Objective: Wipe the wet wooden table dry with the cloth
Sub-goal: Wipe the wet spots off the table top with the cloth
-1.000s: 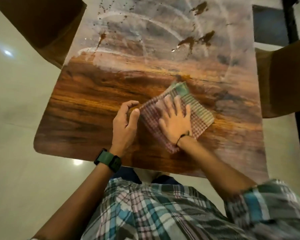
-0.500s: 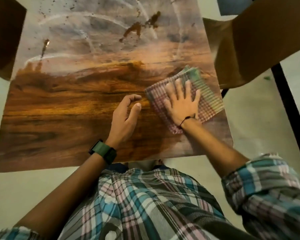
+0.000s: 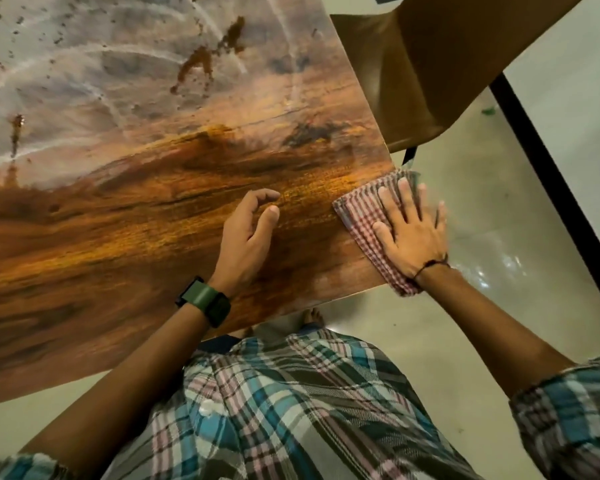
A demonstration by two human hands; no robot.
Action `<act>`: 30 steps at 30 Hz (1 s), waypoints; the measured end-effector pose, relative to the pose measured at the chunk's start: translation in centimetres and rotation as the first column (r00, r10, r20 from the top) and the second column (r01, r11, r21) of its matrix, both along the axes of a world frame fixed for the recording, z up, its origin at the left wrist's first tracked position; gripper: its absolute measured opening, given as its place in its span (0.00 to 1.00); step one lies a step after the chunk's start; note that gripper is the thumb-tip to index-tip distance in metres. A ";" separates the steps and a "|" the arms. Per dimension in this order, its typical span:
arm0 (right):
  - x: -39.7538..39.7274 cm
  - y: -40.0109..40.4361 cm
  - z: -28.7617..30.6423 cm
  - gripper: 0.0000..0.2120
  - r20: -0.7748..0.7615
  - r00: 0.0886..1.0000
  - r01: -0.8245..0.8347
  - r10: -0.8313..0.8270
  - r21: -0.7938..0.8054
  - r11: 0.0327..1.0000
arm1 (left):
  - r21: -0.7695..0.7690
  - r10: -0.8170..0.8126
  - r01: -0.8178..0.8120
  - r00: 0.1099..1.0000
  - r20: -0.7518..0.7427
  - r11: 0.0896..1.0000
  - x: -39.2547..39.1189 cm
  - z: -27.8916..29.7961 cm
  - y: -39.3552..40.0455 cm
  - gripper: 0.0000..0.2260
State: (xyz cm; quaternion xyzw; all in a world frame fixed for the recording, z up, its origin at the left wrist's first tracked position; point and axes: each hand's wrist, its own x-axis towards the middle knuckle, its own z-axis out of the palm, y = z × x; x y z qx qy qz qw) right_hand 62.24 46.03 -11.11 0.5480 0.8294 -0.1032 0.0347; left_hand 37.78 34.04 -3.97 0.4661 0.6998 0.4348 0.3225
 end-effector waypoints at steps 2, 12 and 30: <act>-1.5 -1.1 0.1 0.31 0.025 1.000 0.015 -0.016 0.027 1.000 | -0.002 -0.002 0.002 1.000 -0.004 1.000 0.0 -0.2 0.0 0.14; -9.7 -11.2 3.0 0.19 -0.232 0.793 -0.608 0.563 -0.337 0.718 | 0.036 -0.073 0.074 0.997 -0.031 0.997 2.6 0.4 1.3 0.16; -1.1 -3.9 -0.1 0.30 -0.018 0.972 -0.232 0.233 0.064 0.971 | -0.011 0.007 -0.007 1.000 -0.018 1.000 3.9 -0.4 -1.4 0.14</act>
